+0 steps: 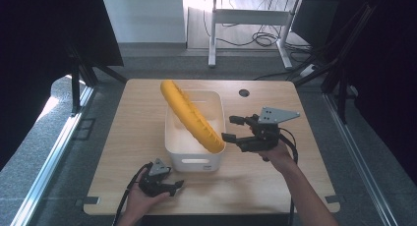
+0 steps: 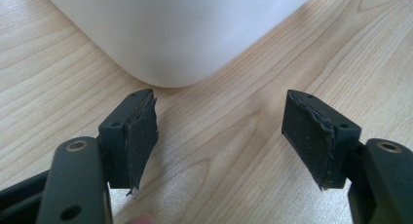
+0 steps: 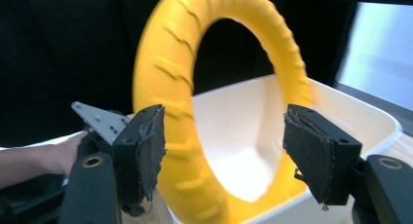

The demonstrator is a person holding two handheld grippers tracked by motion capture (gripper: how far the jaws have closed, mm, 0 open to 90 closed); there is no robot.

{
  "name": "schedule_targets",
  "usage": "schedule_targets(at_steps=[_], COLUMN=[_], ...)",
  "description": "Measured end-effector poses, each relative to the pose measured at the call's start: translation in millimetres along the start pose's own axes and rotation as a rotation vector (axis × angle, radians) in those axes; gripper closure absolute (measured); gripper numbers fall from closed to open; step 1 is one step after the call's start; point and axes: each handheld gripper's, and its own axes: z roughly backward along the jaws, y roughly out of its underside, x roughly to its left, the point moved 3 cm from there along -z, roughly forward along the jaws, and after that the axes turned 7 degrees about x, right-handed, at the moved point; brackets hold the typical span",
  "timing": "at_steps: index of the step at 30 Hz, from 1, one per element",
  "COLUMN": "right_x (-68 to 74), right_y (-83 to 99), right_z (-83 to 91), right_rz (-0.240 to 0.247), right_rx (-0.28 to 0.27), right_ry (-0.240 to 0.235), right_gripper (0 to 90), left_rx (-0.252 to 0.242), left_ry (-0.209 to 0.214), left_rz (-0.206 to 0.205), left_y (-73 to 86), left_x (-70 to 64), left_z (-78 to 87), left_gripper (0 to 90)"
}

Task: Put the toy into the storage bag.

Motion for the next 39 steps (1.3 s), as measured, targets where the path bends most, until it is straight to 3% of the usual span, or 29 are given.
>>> schedule_targets(at_steps=[12,21,24,31,39], right_x=[-15.3,-25.2,-29.2,-36.6,-38.5], right_y=[47.3,84.2,99.5,123.2,127.4], right_z=[20.6,29.2,29.9,30.4,28.1], right_rz=[-0.083,-0.127,-0.132,-0.166,-0.173], right_rx=[0.012,0.052,0.100,0.147,0.167], right_ry=[0.078,0.145,0.174,0.214,0.227], right_gripper=[32.8,33.9,34.0,34.3,34.0], left_rx=[-0.003,0.000,0.000,0.000,-0.002], left_ry=[0.000,0.001,0.002,0.002,0.001], left_rz=[0.004,-0.001,0.002,0.002,0.004], left_y=[-0.4,-0.6,-0.5,-0.3,-0.1], left_x=[0.2,-0.5,-0.8,-0.1,0.8], left_z=[0.5,0.0,0.3,0.6,0.9], left_gripper=[29.0,29.0,29.0,29.0,29.0])
